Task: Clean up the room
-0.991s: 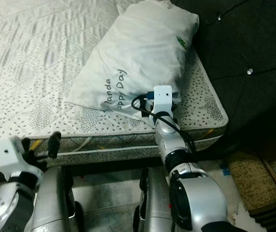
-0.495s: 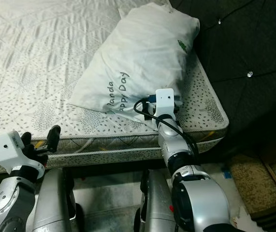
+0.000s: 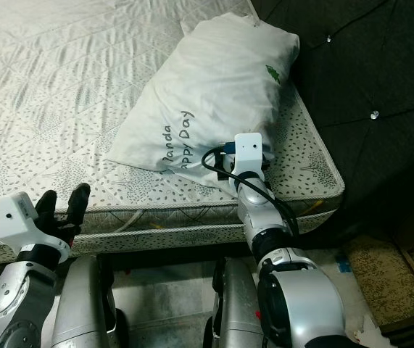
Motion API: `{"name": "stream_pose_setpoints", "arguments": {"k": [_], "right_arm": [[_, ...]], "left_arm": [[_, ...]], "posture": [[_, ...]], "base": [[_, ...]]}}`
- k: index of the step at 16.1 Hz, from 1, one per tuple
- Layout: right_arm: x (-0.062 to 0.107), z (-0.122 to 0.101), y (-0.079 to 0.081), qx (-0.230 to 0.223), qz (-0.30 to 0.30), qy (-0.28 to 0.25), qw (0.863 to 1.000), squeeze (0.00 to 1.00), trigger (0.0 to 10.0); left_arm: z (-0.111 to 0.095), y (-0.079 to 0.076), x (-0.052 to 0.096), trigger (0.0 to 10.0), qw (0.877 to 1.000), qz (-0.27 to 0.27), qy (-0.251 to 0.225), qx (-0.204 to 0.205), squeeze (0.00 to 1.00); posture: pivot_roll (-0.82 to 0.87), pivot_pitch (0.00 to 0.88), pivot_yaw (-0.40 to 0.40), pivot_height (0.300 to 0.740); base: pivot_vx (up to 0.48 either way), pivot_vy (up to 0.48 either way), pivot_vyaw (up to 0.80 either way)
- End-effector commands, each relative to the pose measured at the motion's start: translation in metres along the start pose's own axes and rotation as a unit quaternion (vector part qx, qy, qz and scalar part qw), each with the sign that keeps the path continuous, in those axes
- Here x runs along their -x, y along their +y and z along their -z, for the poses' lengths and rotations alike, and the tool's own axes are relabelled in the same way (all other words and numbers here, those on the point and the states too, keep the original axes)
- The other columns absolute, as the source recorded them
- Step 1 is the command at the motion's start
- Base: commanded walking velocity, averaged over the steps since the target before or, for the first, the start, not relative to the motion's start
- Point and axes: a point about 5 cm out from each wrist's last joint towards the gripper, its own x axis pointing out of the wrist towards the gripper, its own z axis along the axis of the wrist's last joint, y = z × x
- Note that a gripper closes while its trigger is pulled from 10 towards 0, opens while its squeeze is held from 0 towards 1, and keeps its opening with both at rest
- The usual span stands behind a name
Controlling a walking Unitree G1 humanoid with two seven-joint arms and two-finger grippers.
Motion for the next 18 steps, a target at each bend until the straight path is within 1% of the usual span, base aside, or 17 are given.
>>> {"name": "stream_pose_setpoints", "arguments": {"k": [1, 2, 3, 6, 7, 8, 9, 10, 11, 12, 13, 14, 15, 16, 17, 18], "right_arm": [[-0.001, -0.002, -0.006, 0.001, 0.011, 0.0, 1.0, 0.0, 10.0], [0.0, -0.001, -0.007, -0.004, 0.012, -0.001, 1.0, 0.0, 10.0], [0.0, -0.002, -0.008, -0.011, 0.015, -0.006, 1.0, 1.0, 10.0], [0.0, -0.011, -0.018, -0.011, 0.046, -0.036, 0.998, 1.0, 10.0], [0.0, -0.011, -0.022, -0.015, 0.049, -0.032, 0.998, 1.0, 10.0], [0.002, -0.005, -0.025, -0.017, 0.045, -0.021, 0.999, 1.0, 10.0], [0.003, -0.002, -0.025, -0.016, 0.039, -0.019, 0.999, 0.0, 10.0], [0.004, -0.001, -0.025, -0.015, 0.036, -0.019, 0.999, 0.0, 10.0], [0.007, 0.003, -0.026, -0.029, 0.031, -0.02, 0.999, 0.0, 10.0], [0.012, 0.004, -0.026, -0.046, 0.024, -0.032, 0.998, 0.0, 10.0], [0.02, 0.002, -0.026, -0.062, 0.009, -0.055, 0.997, 0.0, 10.0], [0.028, 0.003, -0.028, -0.066, 0.002, -0.061, 0.996, 0.0, 0.0], [0.035, 0.005, -0.03, -0.066, -0.007, -0.063, 0.996, 0.0, 0.0], [0.039, 0.007, -0.032, -0.06, -0.01, -0.06, 0.996, 0.0, 0.0], [0.043, 0.01, -0.034, -0.063, -0.012, -0.06, 0.996, 0.0, 0.0], [0.048, 0.012, -0.036, -0.064, -0.015, -0.062, 0.996, 0.0, 0.0]], "left_arm": [[0.006, 0.003, -0.001, 10.0, 1.0, -0.016, 0.024, -0.011, 0.0], [0.007, 0.003, -0.001, 10.0, 1.0, -0.016, 0.022, -0.001, 0.36], [0.006, 0.002, -0.001, 10.0, 1.0, -0.01, 0.017, 0.012, 1.0], [0.006, 0.001, 0.001, 10.0, 1.0, -0.011, 0.02, 0.013, 1.0], [0.006, 0.001, 0.001, 10.0, 1.0, -0.009, 0.02, 0.013, 1.0], [0.007, 0.001, 0.002, 10.0, 1.0, -0.011, 0.022, 0.012, 1.0], [0.008, 0.001, 0.002, 10.0, 1.0, -0.011, 0.027, 0.01, 1.0], [0.009, 0.001, 0.002, 10.0, 0.999, -0.011, 0.029, 0.009, 1.0], [0.01, 0.0, 0.002, 10.0, 0.999, -0.005, 0.035, 0.008, 0.87], [0.011, -0.003, 0.003, 10.0, 0.999, 0.003, 0.04, 0.01, 0.0], [0.013, -0.005, 0.006, 10.0, 0.999, 0.012, 0.046, 0.012, 0.0], [0.015, -0.004, 0.008, 10.0, 0.999, 0.013, 0.05, 0.011, 0.0], [0.016, -0.004, 0.008, 10.0, 0.999, 0.012, 0.052, 0.01, 0.0], [0.016, -0.004, 0.008, 10.0, 0.999, 0.013, 0.051, 0.016, 0.31], [0.016, -0.004, 0.008, 10.0, 0.998, 0.016, 0.048, 0.02, 1.0], [0.015, -0.006, 0.007, 10.0, 0.999, 0.02, 0.045, 0.023, 1.0]], "posture": [[0.05, 0.119, -0.092, 0.529], [0.05, 0.119, -0.092, 0.529], [0.06, 0.119, -0.092, 0.529], [0.06, 0.123, -0.093, 0.529], [0.06, 0.123, -0.094, 0.529], [0.06, 0.12, -0.095, 0.529], [0.05, 0.12, -0.095, 0.529], [0.05, 0.12, -0.095, 0.529], [0.05, 0.114, -0.095, 0.529], [0.05, 0.109, -0.094, 0.529], [0.05, 0.105, -0.092, 0.529], [0.04, 0.096, -0.087, 0.529], [0.03, 0.093, -0.085, 0.529], [0.03, 0.087, -0.082, 0.529], [0.03, 0.082, -0.08, 0.529], [0.03, 0.071, -0.079, 0.529]], "base": [[0.0, 0.0, 0.0], [0.0, 0.0, 0.0], [0.0, 0.0, 0.0], [0.0, 0.0, 0.0], [0.0, 0.0, 0.0], [0.0, 0.0, 0.0], [0.0, 0.0, 0.0], [0.0, 0.0, 0.0], [0.0, 0.0, 0.0], [0.0, 0.0, 0.0], [0.0, 0.0, 0.0], [0.0, 0.0, 0.0], [0.0, 0.0, 0.0], [0.0, 0.0, 0.0], [0.0, 0.0, 0.0], [0.0, 0.0, 0.0]]}}
